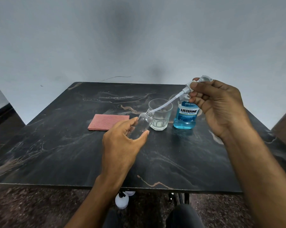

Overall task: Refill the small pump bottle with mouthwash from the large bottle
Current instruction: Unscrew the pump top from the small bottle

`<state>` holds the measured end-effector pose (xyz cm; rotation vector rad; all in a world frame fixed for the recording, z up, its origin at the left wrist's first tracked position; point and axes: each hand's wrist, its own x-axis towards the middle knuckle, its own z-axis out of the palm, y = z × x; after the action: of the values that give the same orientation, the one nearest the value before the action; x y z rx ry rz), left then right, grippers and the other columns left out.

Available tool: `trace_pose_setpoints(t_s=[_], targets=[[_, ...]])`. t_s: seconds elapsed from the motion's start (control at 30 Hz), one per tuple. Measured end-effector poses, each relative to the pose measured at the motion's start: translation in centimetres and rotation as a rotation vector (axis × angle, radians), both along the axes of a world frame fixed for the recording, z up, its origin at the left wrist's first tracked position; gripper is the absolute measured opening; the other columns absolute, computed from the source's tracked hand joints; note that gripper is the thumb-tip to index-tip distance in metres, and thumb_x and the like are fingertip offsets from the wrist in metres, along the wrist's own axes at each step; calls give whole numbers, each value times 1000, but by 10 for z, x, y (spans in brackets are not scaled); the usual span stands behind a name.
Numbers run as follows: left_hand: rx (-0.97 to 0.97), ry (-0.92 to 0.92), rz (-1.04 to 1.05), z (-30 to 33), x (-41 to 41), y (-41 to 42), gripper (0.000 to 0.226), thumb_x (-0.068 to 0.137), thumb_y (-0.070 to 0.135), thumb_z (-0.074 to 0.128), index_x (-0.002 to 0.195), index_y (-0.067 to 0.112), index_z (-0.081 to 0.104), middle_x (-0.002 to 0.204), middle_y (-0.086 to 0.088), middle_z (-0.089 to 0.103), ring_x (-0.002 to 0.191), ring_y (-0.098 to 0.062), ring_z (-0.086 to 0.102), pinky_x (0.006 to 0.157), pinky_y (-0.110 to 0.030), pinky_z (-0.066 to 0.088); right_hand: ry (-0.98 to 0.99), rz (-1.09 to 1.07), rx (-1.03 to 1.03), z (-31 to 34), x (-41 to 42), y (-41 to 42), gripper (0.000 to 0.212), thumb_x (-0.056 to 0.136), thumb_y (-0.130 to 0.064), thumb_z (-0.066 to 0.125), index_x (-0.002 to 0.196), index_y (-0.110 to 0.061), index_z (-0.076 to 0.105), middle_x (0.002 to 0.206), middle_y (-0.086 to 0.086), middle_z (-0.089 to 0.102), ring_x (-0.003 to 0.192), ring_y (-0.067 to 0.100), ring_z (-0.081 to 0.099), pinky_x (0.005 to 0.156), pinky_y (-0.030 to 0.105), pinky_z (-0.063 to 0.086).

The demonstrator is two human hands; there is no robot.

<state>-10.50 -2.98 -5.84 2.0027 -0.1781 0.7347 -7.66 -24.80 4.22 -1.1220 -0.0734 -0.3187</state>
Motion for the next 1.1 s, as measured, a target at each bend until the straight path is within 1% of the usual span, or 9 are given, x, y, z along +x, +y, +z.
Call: trace_pose_setpoints(t_s=[0.17,0.37,0.43,0.53,0.67,0.83,0.9,0.97,1.1], targets=[[3,-2,15,3,1,4,50,75,31,88,122,20,74,106,11,75,94,1,69,87,-15,56,8,65,-11,-3,-5,-2,30,65,1,77,93,-4,66,74,9,68,61,20,62,61,29,54],[27,-4,22,4,3,9,47,76,29,88,119,17,75,106,10,75,95,-3,70,87,-18,57,33,88,-165,-4,-8,-16,49,62,1,75,109,-2,62,74,10,72,62,25,64,61,32,56],[28,-9,29,5,3,8,47,76,29,88,119,17,75,106,10,74,94,-1,69,87,-17,56,23,96,-255,-3,-8,-21,45,69,8,73,112,1,63,73,9,71,64,26,64,61,32,57],[23,-12,36,5,3,8,47,75,30,88,119,19,75,105,12,74,93,-1,69,86,-16,56,35,118,-456,-4,-10,-28,29,77,15,69,102,2,70,74,9,70,66,26,64,63,31,59],[6,-17,36,6,3,8,46,74,27,90,118,21,75,101,17,71,92,2,69,85,-7,52,59,153,-709,-5,-15,-35,31,72,6,78,99,-8,76,80,13,74,63,16,67,65,24,60],[36,-18,26,5,3,6,49,74,27,90,120,21,74,103,18,69,92,5,67,85,-5,50,72,106,-915,-14,-16,-41,28,70,-8,85,96,-19,80,81,-5,78,70,0,70,60,8,50],[43,-13,21,4,2,6,46,75,28,89,118,22,74,101,19,69,92,5,67,85,-6,50,90,66,-978,-21,-15,-48,22,72,-16,86,92,-24,81,82,-13,78,74,-4,69,59,5,47],[38,-2,27,3,2,7,44,75,28,89,117,22,75,99,20,68,91,4,67,85,-8,51,120,42,-1008,-31,-15,-54,22,72,-22,85,94,-25,81,86,-15,78,78,-4,69,63,8,48],[45,20,35,-2,4,9,46,75,28,88,118,20,75,103,15,71,92,2,67,85,-9,50,149,6,-957,-57,-17,-63,24,72,-16,85,94,-23,80,82,-6,79,64,3,63,59,12,48]])
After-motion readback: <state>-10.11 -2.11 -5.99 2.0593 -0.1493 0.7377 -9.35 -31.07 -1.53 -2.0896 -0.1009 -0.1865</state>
